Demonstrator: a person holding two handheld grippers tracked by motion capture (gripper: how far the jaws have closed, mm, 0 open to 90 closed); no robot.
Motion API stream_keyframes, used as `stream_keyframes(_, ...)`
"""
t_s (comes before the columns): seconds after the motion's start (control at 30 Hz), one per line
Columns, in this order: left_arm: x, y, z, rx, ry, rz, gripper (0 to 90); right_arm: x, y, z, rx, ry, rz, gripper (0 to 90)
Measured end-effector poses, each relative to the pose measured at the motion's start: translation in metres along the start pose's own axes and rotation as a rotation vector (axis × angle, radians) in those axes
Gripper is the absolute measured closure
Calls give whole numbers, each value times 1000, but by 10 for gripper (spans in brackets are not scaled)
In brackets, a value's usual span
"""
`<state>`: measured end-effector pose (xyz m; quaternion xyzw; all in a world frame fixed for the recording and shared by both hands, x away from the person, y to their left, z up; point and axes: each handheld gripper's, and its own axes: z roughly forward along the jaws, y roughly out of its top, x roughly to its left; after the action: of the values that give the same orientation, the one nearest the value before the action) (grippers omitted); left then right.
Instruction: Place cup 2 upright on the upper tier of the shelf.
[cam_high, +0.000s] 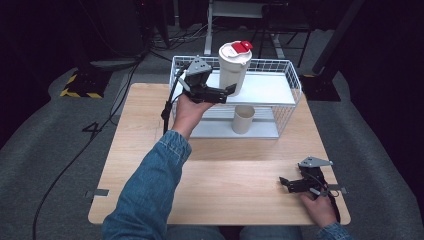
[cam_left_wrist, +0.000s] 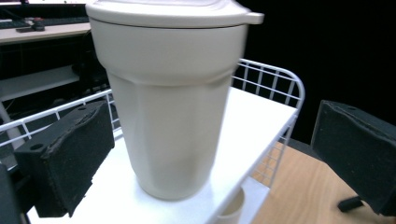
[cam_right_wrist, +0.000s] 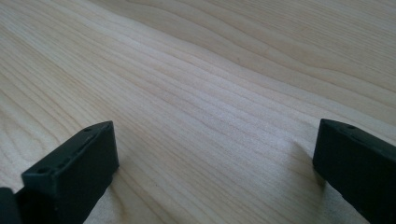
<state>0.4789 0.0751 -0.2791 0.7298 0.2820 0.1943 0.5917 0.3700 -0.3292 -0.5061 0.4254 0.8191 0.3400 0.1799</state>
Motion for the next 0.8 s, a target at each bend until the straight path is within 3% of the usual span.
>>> stream_keyframes(0.07,-2,0,-3,4,-4,3,0,0,0,0,0,0,0,1)
stream_keyframes(0.33,-16,-8,-44,-8,-19,12,0,0,0,0,0,0,-1,1)
stream_keyframes(0.8,-34,-29,-91,14,-35,40,0,0,1,1,-1,1,-3,1)
